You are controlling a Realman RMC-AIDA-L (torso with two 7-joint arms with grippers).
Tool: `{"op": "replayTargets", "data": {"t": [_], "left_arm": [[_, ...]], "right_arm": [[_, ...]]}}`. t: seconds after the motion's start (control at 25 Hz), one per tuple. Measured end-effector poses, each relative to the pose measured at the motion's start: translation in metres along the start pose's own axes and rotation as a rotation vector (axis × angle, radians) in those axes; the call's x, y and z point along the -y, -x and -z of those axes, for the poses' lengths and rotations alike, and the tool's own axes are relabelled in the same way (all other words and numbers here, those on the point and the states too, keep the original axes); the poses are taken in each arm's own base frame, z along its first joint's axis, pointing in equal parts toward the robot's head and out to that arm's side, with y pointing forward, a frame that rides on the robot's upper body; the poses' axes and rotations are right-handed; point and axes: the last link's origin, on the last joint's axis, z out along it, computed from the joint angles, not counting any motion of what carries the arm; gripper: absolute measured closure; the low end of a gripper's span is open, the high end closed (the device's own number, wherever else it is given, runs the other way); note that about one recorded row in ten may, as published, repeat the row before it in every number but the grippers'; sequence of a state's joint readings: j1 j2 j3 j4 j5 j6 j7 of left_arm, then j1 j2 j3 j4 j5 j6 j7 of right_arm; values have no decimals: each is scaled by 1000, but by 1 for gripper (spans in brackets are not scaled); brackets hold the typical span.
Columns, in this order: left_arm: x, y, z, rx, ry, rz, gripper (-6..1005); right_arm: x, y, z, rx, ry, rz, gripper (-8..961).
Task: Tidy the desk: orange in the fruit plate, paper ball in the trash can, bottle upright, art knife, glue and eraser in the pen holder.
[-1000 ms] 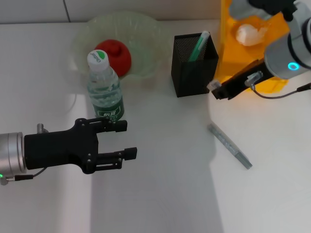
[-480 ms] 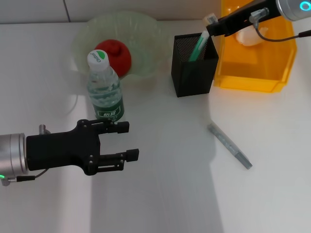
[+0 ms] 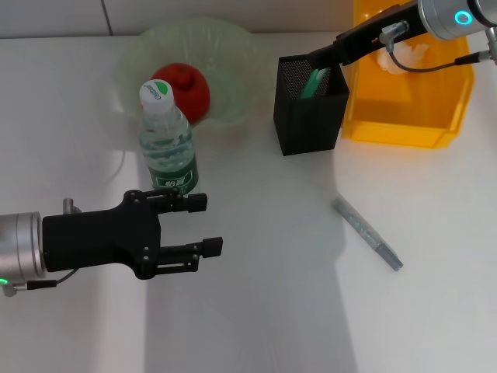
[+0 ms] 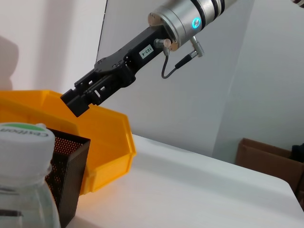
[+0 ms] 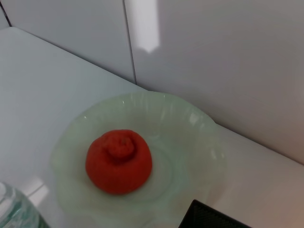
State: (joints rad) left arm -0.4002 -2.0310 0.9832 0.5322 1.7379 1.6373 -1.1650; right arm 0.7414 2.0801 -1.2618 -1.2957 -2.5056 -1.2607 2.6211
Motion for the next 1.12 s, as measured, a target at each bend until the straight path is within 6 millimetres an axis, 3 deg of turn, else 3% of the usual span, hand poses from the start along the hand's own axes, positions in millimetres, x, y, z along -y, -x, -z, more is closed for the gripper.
{"op": "replayTargets", "data": {"t": [0.24,0.4,0.52,0.72,1.12], "left_arm": [[1,-1,2,-2,0,-1,270],[1,0,3,-2,-4,1,270],[0,0,2,-4,-6,-1,270],[1,-1,0,-2,-1,-6,270],[1,-1,-1,-2,-3,0,269]], "right_arm": [[-18,-3,27,-70,55,63,411],[-30,-21,39,-202,107,70,385],[-32,-50,26,-328,107,41,380],[-29,-70,5,-398,82,14,383],[-28,-87,-27,-425,73,6,420]]}}
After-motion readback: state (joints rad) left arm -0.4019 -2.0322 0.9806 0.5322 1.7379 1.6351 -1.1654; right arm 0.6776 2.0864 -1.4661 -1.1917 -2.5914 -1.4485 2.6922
